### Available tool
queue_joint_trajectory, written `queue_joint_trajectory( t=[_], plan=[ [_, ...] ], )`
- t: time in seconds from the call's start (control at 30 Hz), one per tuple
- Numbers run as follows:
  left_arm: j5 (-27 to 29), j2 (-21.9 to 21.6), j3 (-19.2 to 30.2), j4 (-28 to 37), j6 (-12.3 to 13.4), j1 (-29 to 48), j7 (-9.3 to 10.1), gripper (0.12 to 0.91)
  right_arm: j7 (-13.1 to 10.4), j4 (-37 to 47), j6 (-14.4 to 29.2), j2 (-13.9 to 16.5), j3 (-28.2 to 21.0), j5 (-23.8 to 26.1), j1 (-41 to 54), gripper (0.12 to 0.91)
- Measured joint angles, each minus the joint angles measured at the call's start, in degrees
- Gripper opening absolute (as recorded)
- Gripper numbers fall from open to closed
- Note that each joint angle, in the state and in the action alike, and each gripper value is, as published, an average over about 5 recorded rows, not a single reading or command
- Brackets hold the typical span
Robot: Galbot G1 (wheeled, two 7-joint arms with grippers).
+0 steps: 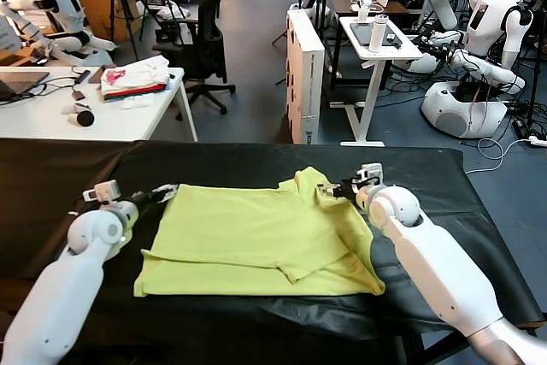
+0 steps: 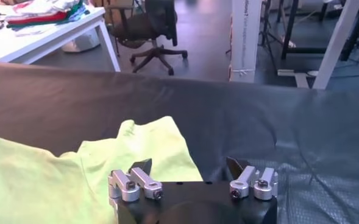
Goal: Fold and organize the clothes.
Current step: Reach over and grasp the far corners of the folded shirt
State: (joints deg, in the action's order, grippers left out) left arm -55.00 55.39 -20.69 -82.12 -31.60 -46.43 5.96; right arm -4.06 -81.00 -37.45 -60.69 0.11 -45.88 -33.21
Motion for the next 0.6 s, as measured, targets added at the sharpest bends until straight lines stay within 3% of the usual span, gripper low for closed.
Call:
queue_joint_trajectory(
  t=[0.13,0.3,0.4,0.6],
  plan=[
    [0.8,0.5,0.9,1.0,0.1,1.2,-0.13,0.907,0.1,0.1,0.0,-0.1,0.0,0.2,0.0,0.876],
    [1.7,1.0,1.6,1.8,0.3,2.3,-0.26,0.907,0.2,0.3,0.1,-0.3,0.0,0.3,-0.1,0.748],
    [2.2,1.1,1.9,2.0,0.5,2.5,-0.52,0.860,0.2,0.6,0.2,-0.6,0.0,0.4,-0.1,0.690],
    [3.0,1.2,2.3,2.2,0.5,2.6,-0.92,0.521,0.3,1.5,0.4,-1.2,0.0,0.7,0.2,0.530]
  ],
)
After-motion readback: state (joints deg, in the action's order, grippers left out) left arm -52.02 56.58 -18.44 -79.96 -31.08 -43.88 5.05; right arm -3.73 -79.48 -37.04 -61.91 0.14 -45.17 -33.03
